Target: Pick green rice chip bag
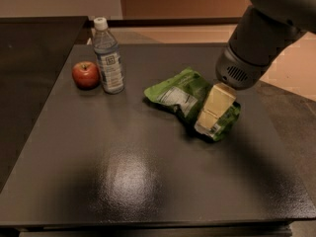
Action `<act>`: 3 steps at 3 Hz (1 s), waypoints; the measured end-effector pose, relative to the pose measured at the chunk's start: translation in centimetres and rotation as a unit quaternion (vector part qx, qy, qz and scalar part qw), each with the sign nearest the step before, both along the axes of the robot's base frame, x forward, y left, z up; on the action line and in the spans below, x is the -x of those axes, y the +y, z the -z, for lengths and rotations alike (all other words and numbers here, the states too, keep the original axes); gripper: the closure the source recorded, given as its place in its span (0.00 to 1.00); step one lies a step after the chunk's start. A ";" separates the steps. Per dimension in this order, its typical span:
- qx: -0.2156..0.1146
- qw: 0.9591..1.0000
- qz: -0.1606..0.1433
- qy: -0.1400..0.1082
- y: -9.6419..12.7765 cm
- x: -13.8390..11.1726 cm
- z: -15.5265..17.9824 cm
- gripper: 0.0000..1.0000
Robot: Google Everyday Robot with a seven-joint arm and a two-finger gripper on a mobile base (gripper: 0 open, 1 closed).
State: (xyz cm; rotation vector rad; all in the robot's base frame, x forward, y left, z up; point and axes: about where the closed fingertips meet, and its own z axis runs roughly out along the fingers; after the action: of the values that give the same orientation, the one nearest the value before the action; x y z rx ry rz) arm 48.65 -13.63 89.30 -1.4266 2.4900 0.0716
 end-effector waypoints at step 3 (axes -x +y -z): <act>0.001 1.000 -0.002 0.019 3.0 -0.5 3.7 0.00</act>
Offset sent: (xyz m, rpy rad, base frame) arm 0.0062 0.0374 -0.0446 0.0162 0.0564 -0.0010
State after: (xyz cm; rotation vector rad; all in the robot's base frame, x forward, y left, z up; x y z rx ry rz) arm 49.18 -10.59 85.56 -1.4443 2.5179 0.0987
